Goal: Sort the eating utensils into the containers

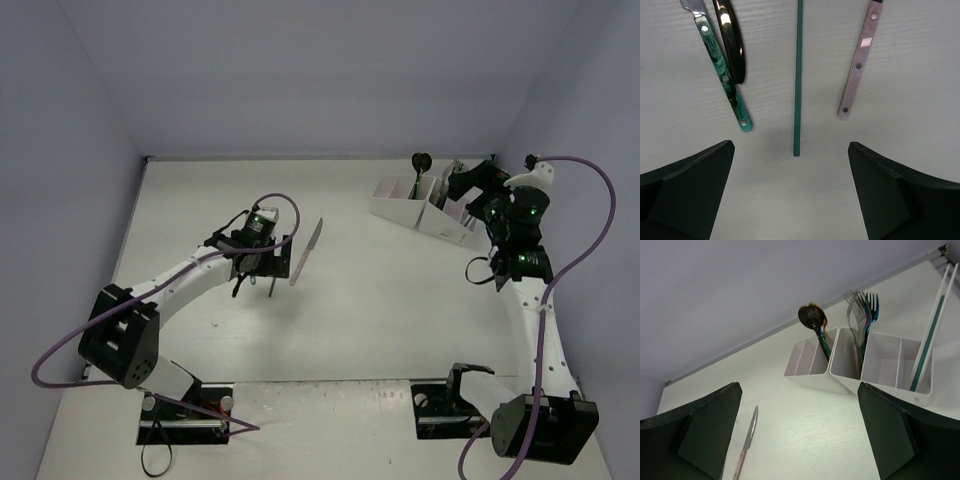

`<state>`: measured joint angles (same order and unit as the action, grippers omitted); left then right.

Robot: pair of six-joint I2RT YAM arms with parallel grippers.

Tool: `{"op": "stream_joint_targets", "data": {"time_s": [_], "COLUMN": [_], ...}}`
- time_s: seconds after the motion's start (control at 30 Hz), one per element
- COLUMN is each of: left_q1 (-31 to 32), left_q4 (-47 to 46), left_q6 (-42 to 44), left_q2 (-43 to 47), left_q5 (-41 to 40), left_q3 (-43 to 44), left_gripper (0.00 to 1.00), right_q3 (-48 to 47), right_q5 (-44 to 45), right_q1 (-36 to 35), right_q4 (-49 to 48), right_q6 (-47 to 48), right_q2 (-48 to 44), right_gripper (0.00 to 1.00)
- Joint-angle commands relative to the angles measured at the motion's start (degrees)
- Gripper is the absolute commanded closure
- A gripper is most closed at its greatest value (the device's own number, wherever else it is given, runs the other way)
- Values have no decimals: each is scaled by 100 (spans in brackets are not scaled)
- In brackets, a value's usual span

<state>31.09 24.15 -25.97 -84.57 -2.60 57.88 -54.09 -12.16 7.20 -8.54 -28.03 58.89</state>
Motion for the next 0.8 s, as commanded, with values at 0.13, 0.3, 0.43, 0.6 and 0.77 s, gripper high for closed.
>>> {"op": "stream_joint_targets", "data": {"time_s": [0.13, 0.3, 0.43, 0.6, 0.77], "left_q1": [141, 203, 222, 217, 222], "left_q4": [-27, 86, 213, 377, 442], "left_q6": [-190, -278, -361, -462, -547], "left_q2": [-848, -1376, -1590, -1867, -1927], "left_q5": [148, 176, 54, -65, -124], "left_q3": [575, 760, 836, 946, 878], "left_gripper": [4, 19, 30, 51, 65], "right_q3": [50, 147, 170, 203, 224], "right_q5": [-241, -216, -200, -176, -148], "right_q1": [-267, -292, -315, -334, -349], "right_q4": [-297, -289, -289, -280, -273], "right_q6": [-80, -60, -29, 15, 65], "right_q2": [-103, -161, -176, -176, -203], "right_gripper": [0, 0, 0, 0, 0]}}
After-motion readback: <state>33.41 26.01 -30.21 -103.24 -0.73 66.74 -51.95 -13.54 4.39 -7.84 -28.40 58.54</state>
